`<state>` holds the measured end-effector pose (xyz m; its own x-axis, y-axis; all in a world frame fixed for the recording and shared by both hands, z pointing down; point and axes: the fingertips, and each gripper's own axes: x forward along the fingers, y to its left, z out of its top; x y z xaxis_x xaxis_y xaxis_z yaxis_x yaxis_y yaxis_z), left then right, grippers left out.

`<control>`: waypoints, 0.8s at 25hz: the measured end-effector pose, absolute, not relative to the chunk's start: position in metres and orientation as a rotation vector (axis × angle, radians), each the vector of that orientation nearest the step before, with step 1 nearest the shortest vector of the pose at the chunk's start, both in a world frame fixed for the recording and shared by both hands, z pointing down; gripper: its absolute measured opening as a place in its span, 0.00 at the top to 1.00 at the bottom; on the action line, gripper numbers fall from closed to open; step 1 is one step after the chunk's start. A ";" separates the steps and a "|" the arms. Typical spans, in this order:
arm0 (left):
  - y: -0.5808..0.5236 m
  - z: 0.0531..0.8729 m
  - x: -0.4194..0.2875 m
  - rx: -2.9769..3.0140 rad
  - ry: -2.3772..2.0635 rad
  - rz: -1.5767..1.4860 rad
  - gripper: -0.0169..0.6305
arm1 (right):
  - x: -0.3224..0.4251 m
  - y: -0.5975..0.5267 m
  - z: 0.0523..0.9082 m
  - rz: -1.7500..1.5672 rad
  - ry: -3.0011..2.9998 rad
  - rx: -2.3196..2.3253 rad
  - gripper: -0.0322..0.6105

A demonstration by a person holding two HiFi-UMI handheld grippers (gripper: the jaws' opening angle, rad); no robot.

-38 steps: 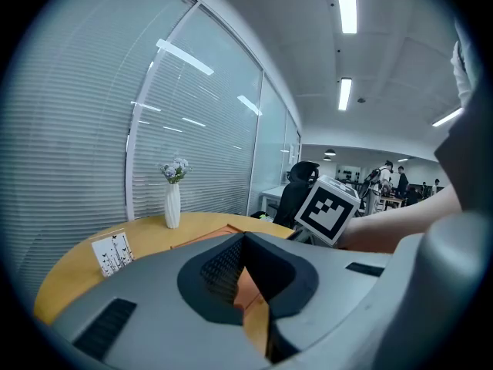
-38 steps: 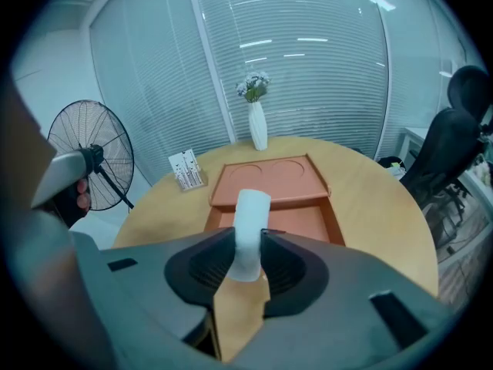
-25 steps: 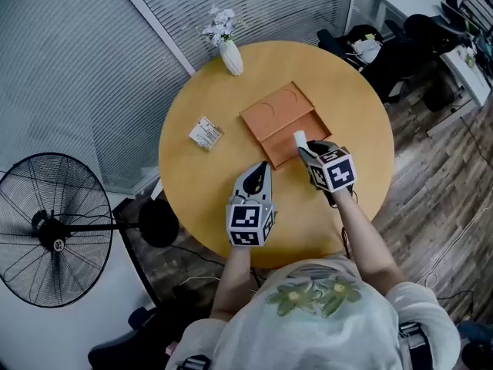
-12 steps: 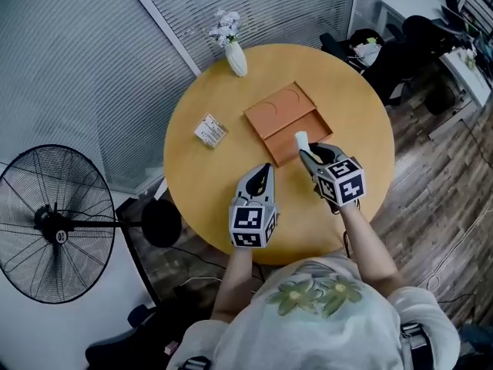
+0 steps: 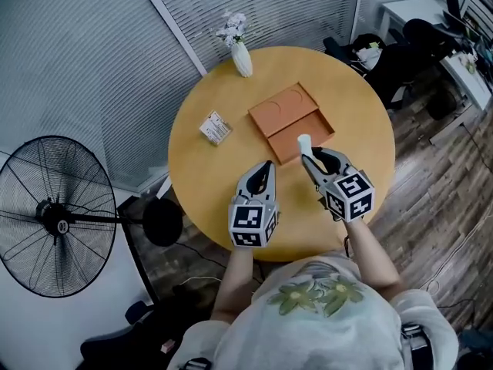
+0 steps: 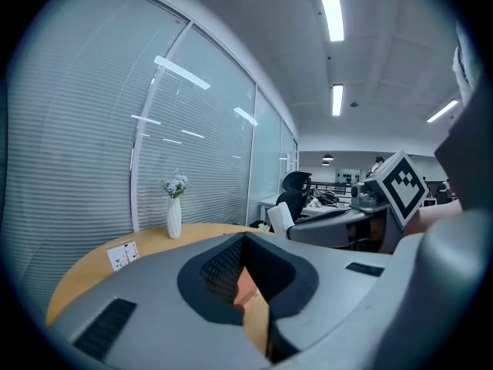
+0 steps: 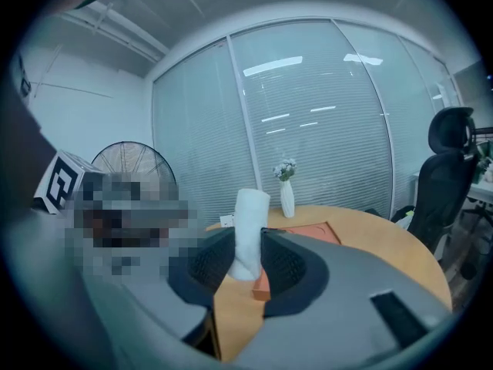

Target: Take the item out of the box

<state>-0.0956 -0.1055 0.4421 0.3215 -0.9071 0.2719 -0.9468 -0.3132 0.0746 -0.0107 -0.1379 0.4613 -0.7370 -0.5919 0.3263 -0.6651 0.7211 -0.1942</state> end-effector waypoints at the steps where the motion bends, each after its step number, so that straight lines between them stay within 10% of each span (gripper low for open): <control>1: -0.104 0.439 -0.095 2.370 -1.694 0.257 0.97 | -0.010 -0.134 0.459 0.429 -2.693 1.000 0.78; 20: -0.069 0.421 -0.070 2.407 -1.678 0.190 0.97 | 0.011 -0.072 0.427 0.286 -2.815 0.986 0.78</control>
<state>-0.0701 -0.0693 0.4207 0.3469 -0.9120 0.2191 -0.9379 -0.3349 0.0909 0.0109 -0.0715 0.4271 -0.7738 -0.6014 0.1987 -0.6291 0.7663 -0.1307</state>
